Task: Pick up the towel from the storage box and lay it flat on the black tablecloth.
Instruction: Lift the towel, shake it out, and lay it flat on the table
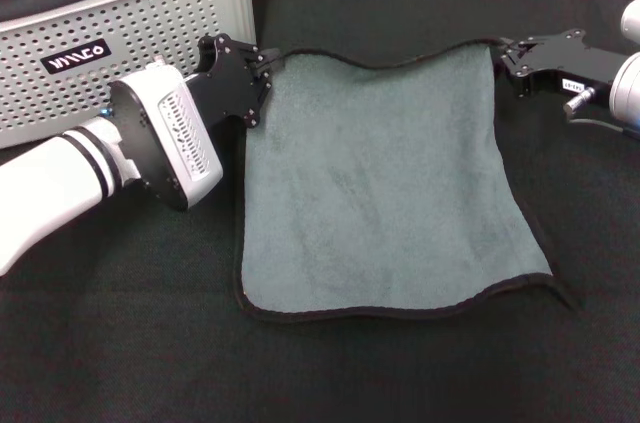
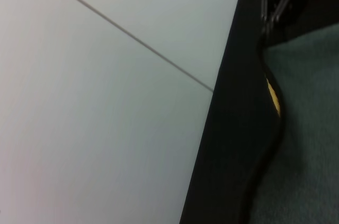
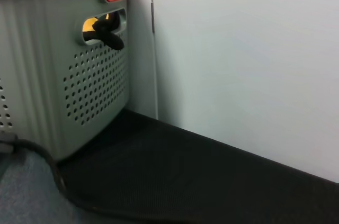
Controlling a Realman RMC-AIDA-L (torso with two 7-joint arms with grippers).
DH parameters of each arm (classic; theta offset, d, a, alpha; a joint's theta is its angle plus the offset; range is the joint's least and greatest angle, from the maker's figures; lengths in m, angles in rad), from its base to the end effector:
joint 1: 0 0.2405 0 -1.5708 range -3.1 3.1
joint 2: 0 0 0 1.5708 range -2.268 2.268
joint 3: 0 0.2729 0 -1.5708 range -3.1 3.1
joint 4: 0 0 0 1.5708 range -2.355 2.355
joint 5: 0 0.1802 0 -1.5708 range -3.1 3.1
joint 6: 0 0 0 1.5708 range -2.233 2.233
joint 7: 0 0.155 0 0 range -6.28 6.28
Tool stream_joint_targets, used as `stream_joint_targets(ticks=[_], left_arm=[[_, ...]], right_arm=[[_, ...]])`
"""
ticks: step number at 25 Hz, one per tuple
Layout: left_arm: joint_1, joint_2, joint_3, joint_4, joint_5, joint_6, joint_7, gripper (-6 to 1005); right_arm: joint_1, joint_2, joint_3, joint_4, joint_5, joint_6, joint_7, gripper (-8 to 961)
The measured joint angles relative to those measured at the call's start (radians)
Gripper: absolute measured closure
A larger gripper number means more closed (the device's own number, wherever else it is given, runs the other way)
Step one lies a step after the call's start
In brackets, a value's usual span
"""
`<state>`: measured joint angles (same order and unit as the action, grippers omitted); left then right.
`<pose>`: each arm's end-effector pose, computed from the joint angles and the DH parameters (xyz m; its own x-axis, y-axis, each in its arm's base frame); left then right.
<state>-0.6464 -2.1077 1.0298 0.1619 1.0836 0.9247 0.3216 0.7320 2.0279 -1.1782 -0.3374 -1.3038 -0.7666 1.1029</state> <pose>-0.2628 0.3776 -0.0681 0.9014 -0.4028 -0.1586 -0.3589 -0.4904 -0.7942 0.2410 0.4232 -0.0410 0.8382 -0.2678 -0.4751 -0.5204 -0.6532 -0.5500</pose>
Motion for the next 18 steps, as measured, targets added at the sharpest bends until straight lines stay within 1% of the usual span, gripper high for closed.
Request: stream_joint_targets(ticks=[12,18], left_arm=[[-0.024,0.0,0.003,-0.001,-0.001,-0.034,0.001,946],[-0.042,0.0,0.003,-0.022,-0.001,-0.05,0.002,946]], right_arm=[[0.015,0.0,0.0,0.003,0.0,0.041,0.0,937],[0.052,0.0,-0.01,0.045,-0.006,0.052,0.0,924]])
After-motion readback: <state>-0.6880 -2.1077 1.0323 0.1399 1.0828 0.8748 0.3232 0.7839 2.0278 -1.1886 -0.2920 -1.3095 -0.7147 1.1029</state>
